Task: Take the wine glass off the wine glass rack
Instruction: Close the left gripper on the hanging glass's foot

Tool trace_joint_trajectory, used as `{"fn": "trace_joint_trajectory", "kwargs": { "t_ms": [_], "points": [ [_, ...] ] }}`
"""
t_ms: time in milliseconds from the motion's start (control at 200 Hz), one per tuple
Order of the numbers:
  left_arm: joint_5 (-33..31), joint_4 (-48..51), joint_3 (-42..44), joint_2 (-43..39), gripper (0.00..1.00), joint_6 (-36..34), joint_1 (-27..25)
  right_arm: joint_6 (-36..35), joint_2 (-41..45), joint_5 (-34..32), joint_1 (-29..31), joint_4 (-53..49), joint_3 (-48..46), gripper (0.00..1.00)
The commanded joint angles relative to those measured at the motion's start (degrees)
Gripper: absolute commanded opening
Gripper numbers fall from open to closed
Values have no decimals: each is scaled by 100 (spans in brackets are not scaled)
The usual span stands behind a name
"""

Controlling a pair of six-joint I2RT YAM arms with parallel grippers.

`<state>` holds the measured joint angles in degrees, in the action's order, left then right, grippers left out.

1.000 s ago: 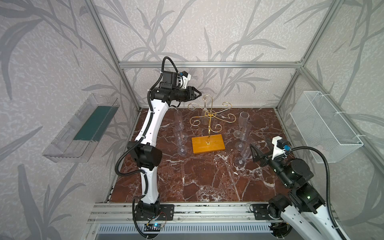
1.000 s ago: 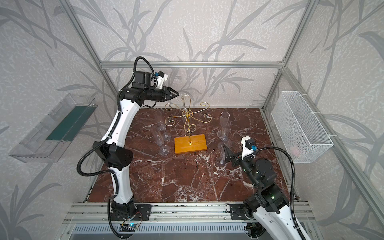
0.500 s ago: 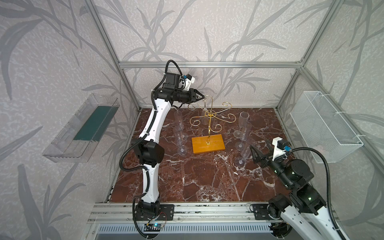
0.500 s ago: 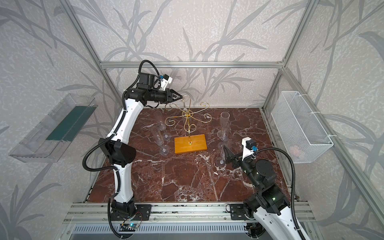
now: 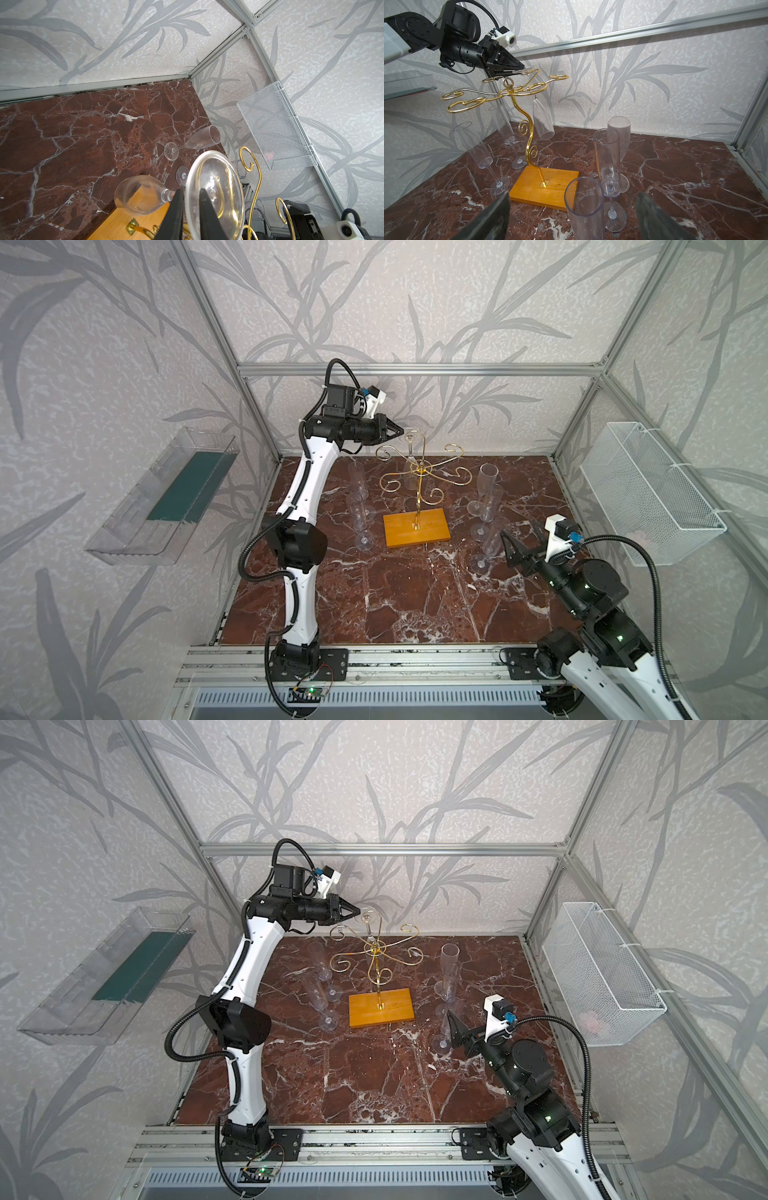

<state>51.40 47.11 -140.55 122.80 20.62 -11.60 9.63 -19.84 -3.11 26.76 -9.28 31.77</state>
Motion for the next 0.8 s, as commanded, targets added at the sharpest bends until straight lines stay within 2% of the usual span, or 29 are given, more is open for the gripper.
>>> {"fn": "trace_joint_trajectory", "kwargs": {
  "t_ms": [0, 125, 425, 795],
  "points": [
    [46, 2, -192, 23, 15, -50, 17, 31, 56, -64, -18, 32, 144, 92],
    [103, 11, -192, 24, 15, -66, 8, 41, 129, -83, -18, -14, 140, 92],
    [167, 48, -190, 33, 24, -91, -36, 24, 222, -142, -14, -100, 133, 92],
    [211, 70, -189, 82, 21, -129, -62, 22, 287, -181, -14, -140, 106, 91]
  ]
}}
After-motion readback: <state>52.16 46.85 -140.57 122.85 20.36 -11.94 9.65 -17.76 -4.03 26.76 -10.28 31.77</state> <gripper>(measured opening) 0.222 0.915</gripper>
